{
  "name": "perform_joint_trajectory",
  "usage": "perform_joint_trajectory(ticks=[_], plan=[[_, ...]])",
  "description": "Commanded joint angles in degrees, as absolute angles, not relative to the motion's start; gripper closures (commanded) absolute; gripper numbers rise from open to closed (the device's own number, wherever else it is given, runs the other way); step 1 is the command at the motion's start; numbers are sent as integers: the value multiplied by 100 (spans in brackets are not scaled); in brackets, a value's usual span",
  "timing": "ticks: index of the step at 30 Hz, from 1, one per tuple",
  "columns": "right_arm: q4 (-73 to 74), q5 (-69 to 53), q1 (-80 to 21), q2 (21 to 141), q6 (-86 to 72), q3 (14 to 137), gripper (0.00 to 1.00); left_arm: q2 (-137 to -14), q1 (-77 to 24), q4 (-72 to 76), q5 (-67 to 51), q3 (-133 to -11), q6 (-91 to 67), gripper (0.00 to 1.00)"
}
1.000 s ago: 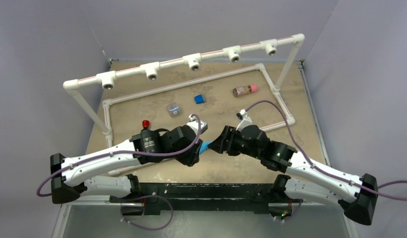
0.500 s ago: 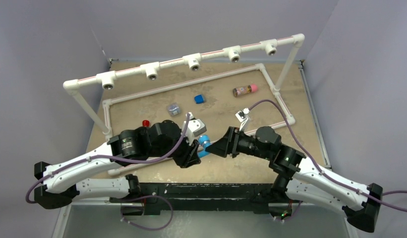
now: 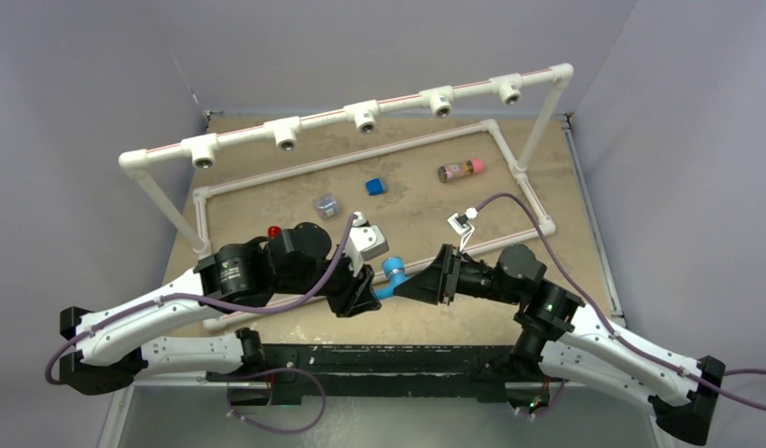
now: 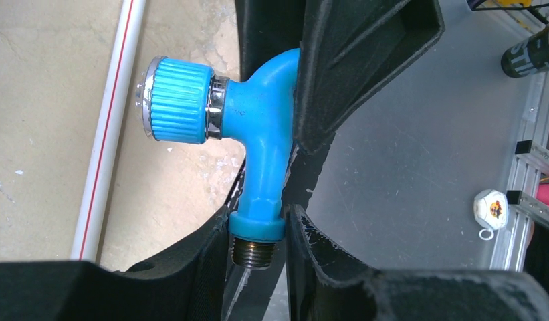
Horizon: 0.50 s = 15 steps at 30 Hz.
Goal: Install the water faucets
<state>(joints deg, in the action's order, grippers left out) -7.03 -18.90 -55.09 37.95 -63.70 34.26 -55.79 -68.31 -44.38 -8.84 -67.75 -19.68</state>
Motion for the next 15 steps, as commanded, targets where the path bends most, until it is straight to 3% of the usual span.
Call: perform_joint_trajectory(ticks=[1,7,11,15], plan=[[-1088,-2233,-5492,3543,-6752,3261,52,-5532,-6829,-4227,-722,-7031,-1769,100],[-1073,-2174,-5493,3398,-6913,3175,64,-5528,-6829,-4122,-834,-7020,-1695,100],[-1101,-2136,-5493,3484,-6955,3204,54,-5464,-6829,-4015,-983,-6950,-1616,100],[-1195,-2129,-5493,3620,-7008,3265,52,-5442,-6829,-4008,-1089,-6917,-1558,100]])
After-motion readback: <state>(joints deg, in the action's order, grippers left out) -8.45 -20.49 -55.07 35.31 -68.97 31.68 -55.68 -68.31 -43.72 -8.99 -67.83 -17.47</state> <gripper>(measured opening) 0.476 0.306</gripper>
